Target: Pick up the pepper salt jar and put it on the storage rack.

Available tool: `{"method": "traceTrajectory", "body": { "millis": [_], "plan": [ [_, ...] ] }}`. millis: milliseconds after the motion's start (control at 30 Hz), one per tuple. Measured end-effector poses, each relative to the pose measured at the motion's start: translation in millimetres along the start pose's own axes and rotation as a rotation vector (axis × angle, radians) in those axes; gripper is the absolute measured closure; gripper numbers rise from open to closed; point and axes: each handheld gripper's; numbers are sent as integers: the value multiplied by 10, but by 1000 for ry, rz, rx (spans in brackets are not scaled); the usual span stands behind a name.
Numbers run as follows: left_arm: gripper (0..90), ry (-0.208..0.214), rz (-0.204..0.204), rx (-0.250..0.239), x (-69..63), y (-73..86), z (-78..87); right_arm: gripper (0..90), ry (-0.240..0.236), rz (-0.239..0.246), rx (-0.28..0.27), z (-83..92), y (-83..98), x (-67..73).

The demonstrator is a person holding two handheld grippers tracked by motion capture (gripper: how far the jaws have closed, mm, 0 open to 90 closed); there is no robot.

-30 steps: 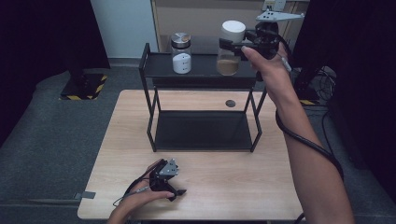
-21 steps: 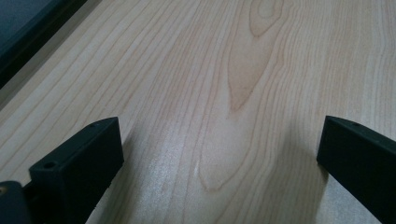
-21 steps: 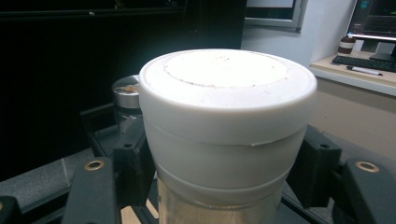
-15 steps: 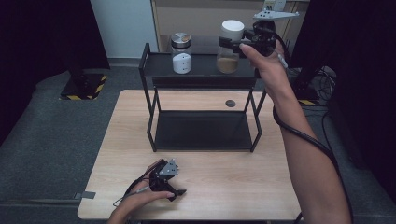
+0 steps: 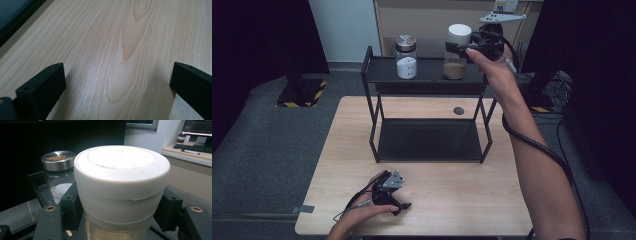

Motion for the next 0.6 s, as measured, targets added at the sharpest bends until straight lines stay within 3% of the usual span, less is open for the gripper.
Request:
{"method": "traceTrajectory", "body": {
  "millis": [267,600],
  "plan": [
    [0,0,0,1,0,-2,1,359,3,5,15,-39,-11,6],
    [0,-1,0,0,-1,0,0,358,-5,-4,-10,-37,69,-25]
  ]
}}
Point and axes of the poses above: each handheld gripper's, and its own axes: z roughly backward along the jaws, y roughly out of its underside, x roughly to its left, and after that the axes turned 2 degrees about x, right-handed
